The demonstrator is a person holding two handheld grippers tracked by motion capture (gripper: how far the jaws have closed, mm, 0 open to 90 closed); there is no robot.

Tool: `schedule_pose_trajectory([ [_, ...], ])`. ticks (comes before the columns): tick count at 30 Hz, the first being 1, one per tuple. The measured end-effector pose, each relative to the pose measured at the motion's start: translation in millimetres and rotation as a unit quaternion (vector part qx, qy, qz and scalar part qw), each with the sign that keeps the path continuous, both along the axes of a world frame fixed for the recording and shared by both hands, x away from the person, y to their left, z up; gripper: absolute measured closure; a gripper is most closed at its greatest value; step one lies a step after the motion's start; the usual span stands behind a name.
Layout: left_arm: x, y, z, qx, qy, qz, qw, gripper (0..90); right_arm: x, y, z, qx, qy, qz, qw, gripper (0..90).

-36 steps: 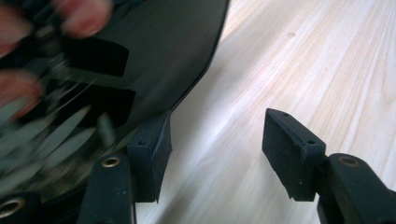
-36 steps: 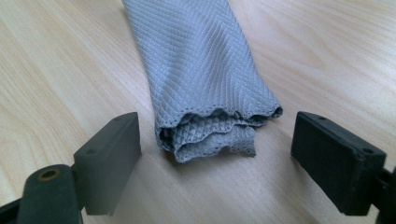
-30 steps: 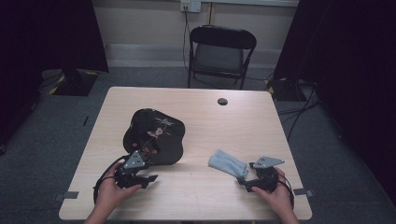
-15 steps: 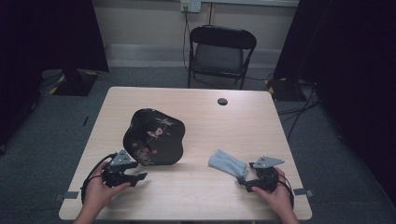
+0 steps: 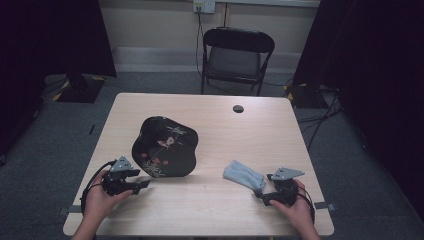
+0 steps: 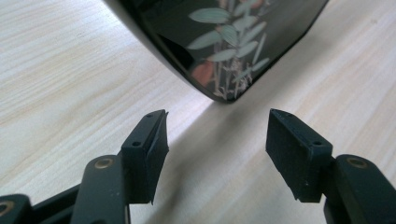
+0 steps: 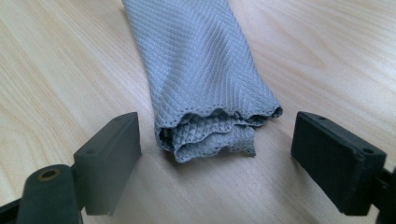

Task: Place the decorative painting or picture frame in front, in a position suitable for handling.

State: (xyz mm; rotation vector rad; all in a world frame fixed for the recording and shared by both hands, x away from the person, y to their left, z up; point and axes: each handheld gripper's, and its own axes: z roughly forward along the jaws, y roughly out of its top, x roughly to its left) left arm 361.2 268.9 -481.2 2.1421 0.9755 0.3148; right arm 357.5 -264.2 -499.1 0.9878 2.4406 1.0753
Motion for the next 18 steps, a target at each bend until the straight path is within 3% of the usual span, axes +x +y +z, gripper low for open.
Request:
schedule_pose_trajectory([
  [14,13.9,-5.2,4.1,-0.01,-0.014,0.0,0.9999,38.8,0.0,0.0,0.0,0.0,0.0,0.0,1.0,15.3],
  [18,15.0,-6.7,7.0,-0.027,-0.02,0.0,0.9994,40.0,0.0,0.0,0.0,0.0,0.0,0.0,1.0,15.3],
])
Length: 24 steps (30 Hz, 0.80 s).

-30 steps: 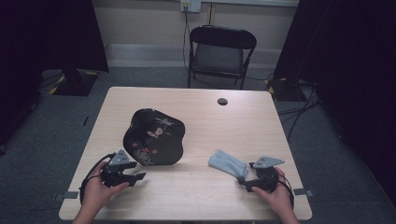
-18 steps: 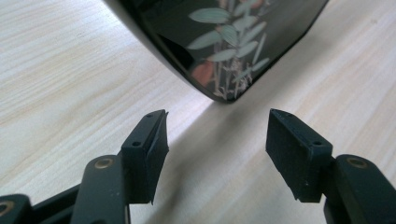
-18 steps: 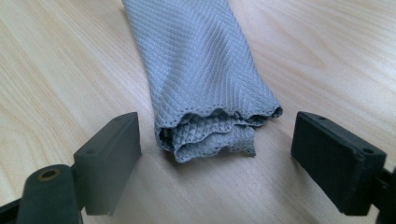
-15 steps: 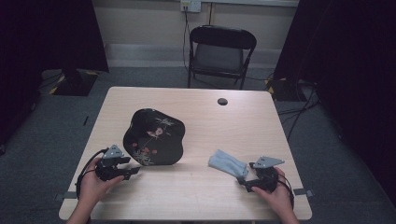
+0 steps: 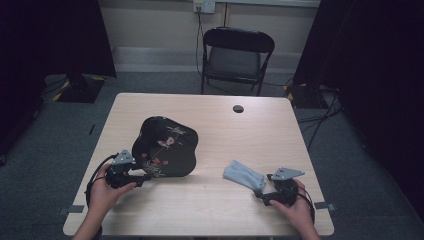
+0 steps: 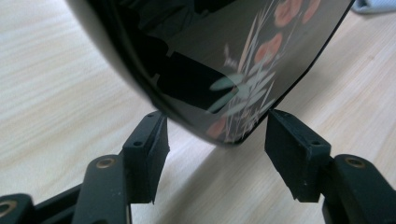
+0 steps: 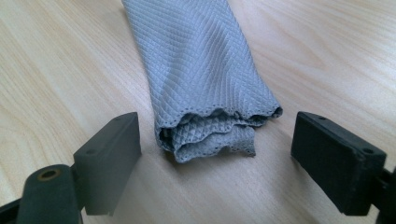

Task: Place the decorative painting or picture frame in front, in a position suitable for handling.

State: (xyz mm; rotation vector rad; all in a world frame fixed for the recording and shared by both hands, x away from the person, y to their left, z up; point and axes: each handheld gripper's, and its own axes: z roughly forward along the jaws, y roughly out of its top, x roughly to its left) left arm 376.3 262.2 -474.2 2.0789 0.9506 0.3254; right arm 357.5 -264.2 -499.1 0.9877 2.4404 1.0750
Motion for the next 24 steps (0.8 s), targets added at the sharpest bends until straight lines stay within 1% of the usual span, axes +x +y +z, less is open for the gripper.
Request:
schedule_pose_trajectory([
  [3,-0.1,0.0,0.6,0.0,0.001,-0.002,1.0,41.0,0.0,0.0,0.0,0.0,0.0,0.0,1.0,15.3],
  [4,-0.3,0.8,0.5,-0.008,0.003,0.002,1.0,41.0,0.0,0.0,0.0,0.0,0.0,0.0,1.0,15.3],
  [5,-0.3,0.8,0.5,-0.008,0.003,0.002,1.0,41.1,0.0,0.0,0.0,0.0,0.0,0.0,1.0,15.3],
  [7,0.1,2.6,0.7,-0.018,0.001,0.002,0.9998,42.5,0.0,0.0,0.0,0.0,0.0,0.0,1.0,15.3],
  [9,0.5,3.0,1.4,-0.014,-0.001,0.0,0.9999,42.7,0.0,0.0,0.0,0.0,0.0,0.0,1.0,15.3],
  [10,0.3,2.5,2.0,-0.018,-0.001,0.001,0.9998,44.1,0.0,0.0,0.0,0.0,0.0,0.0,1.0,15.3],
  [12,0.4,2.6,2.7,-0.019,-0.002,0.001,0.9998,44.7,0.0,0.0,0.0,0.0,0.0,0.0,1.0,15.3],
  [13,0.1,2.8,3.7,-0.019,0.001,0.001,0.9998,47.5,0.0,0.0,0.0,0.0,0.0,0.0,1.0,15.3],
  [14,-0.1,2.8,4.0,-0.017,0.002,0.001,0.9999,48.1,0.0,0.0,0.0,0.0,0.0,0.0,1.0,15.3],
  [17,-0.9,3.2,4.4,-0.021,0.006,0.006,0.9997,50.7,0.0,0.0,0.0,0.0,0.0,0.0,1.0,15.3],
  [18,-1.9,3.7,5.6,-0.02,0.013,0.009,0.9997,55.0,-0.1,0.0,0.0,0.0,0.0,0.0,1.0,15.2],
  [20,-2.5,3.8,6.2,-0.019,0.015,0.01,0.9997,58.6,0.0,0.0,0.0,0.0,0.0,0.0,1.0,15.3],
  [21,-3.9,3.9,7.7,-0.015,0.019,0.013,0.9996,60.4,0.0,0.0,0.0,0.0,0.0,0.0,1.0,15.3],
  [22,-4.4,3.7,8.3,-0.01,0.018,0.012,0.9997,62.1,0.0,0.0,0.0,0.0,0.0,0.0,1.0,15.3],
  [24,-5.6,2.9,8.6,-0.01,0.022,0.014,0.9996,63.3,-0.1,0.0,0.0,0.0,0.0,0.0,1.0,15.3],
])
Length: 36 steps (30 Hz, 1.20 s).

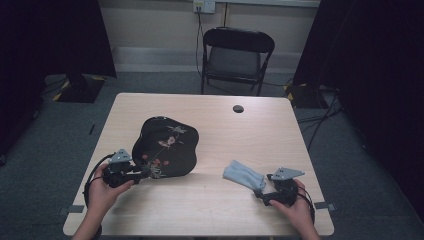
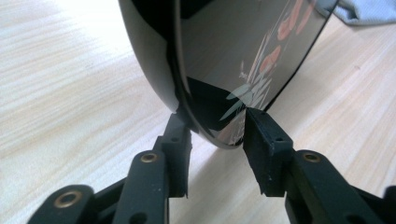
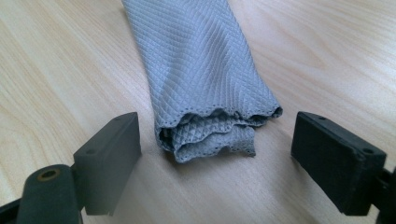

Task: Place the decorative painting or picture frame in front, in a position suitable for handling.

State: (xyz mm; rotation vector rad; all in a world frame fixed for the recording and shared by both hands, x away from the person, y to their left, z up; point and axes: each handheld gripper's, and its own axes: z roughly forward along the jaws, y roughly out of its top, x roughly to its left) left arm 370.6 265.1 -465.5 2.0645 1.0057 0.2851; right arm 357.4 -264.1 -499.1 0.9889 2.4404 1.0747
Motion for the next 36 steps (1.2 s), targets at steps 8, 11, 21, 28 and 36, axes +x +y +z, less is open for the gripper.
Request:
schedule_pose_trajectory([
  [8,-9.8,-7.9,1.1,0.02,0.006,-0.009,0.9997,69.7,0.1,-0.1,0.0,0.0,0.0,0.0,1.0,15.3],
  [11,-12.3,-11.7,0.7,0.02,0.009,-0.012,0.9997,72.4,0.2,-0.1,-0.1,0.0,-0.001,0.0,1.0,15.3],
  [21,-16.9,-23.0,0.3,0.005,0.025,-0.007,0.9997,76.2,0.2,-0.1,-0.1,0.0,-0.001,0.0,1.0,15.3],
  [28,-20.6,-30.3,-0.4,0.013,0.015,-0.024,0.9995,76.9,0.3,-0.1,-0.1,-0.001,-0.001,-0.001,1.0,15.3],
  [36,-22.6,-32.3,0.9,0.02,0.018,-0.033,0.9991,77.4,0.3,-0.1,-0.1,0.0,-0.001,-0.001,1.0,15.3],
])
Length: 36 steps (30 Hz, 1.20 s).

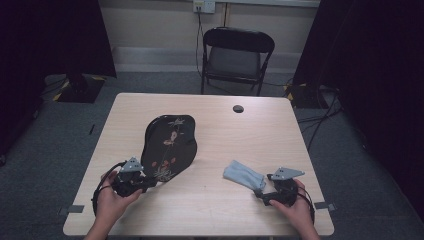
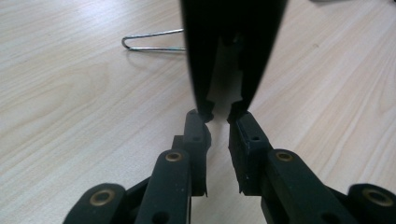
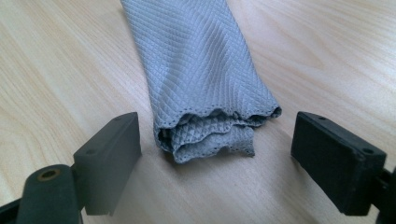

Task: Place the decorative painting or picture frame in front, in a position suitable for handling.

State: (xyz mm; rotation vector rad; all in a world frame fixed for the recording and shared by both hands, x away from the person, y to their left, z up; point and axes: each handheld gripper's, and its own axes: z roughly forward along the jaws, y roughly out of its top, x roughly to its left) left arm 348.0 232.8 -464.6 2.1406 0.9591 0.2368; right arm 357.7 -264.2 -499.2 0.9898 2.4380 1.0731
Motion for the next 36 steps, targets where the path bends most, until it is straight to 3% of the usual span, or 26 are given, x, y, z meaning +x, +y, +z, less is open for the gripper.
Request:
schedule_pose_trajectory([
  [3,-0.5,0.1,0.3,0.009,-0.005,0.003,0.9999,71.3,0.0,0.0,0.0,0.0,0.0,0.0,1.0,15.3],
  [7,0.2,5.1,2.8,0.001,0.003,0.01,0.9999,70.5,0.0,0.0,0.0,0.0,0.0,0.0,1.0,15.3],
  [17,1.8,8.4,15.4,-0.011,-0.011,0.009,0.9998,67.8,0.1,0.0,0.0,0.0,0.0,-0.001,1.0,15.3],
  [22,4.0,1.0,18.2,-0.002,-0.005,0.006,1.0,75.6,0.0,0.0,0.1,0.0,0.001,-0.001,1.0,15.3],
  [23,5.3,0.0,19.2,-0.009,0.01,0.006,0.9999,76.4,0.0,0.0,0.1,0.0,0.001,-0.001,1.0,15.3],
  [25,5.8,-1.0,19.5,-0.017,0.014,0.003,0.9998,77.3,0.1,0.0,0.0,0.0,0.001,-0.001,1.0,15.3],
  [28,7.3,-7.8,21.2,-0.005,0.009,-0.008,0.9999,78.4,0.1,0.0,0.1,0.0,0.001,-0.001,1.0,15.3],
  [36,15.9,-17.8,21.3,-0.004,0.01,-0.011,0.9999,78.5,0.0,0.0,0.1,0.0,0.001,-0.002,1.0,15.3],
])
